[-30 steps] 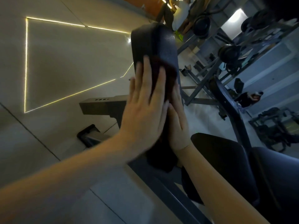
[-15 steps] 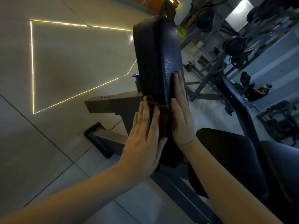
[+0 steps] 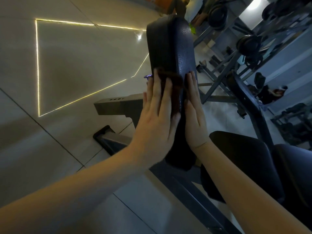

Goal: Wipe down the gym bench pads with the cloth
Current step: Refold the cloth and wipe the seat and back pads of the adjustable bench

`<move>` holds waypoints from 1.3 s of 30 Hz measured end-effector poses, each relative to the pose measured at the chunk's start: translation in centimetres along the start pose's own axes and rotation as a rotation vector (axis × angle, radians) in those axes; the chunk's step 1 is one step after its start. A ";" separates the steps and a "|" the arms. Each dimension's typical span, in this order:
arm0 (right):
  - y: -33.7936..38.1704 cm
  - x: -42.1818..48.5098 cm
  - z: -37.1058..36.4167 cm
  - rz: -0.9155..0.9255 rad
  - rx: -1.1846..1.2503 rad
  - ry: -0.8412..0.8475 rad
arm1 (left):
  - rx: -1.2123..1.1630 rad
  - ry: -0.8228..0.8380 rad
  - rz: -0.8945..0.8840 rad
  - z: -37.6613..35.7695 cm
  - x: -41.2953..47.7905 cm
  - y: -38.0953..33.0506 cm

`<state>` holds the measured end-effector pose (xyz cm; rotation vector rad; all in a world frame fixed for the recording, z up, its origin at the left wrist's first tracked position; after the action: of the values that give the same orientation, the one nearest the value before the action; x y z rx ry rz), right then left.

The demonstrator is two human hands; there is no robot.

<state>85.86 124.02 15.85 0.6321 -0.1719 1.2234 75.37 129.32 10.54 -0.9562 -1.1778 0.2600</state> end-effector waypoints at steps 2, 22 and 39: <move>-0.2 -0.1 0.1 0.008 -0.009 -0.002 | 0.063 0.097 -0.058 -1.0 -3.3 0.3; 0.2 -0.1 0.1 -0.016 0.029 0.003 | -0.065 -0.054 -0.035 0.4 2.4 0.3; 0.1 0.0 -0.1 -0.030 0.025 -0.004 | 0.003 -0.219 -0.095 -0.1 4.0 1.1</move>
<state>85.79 124.08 15.79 0.6566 -0.1505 1.1968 77.39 132.46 12.35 -0.8822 -1.4193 0.2963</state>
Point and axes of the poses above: each hand's wrist, its own x-axis towards the middle knuckle, its own z-axis out of the back of the hand, y = z × x, the point moved 1 cm from there along x, towards the middle knuckle, and after that the axes turned 12 degrees about -x, right-handed, at the moved point
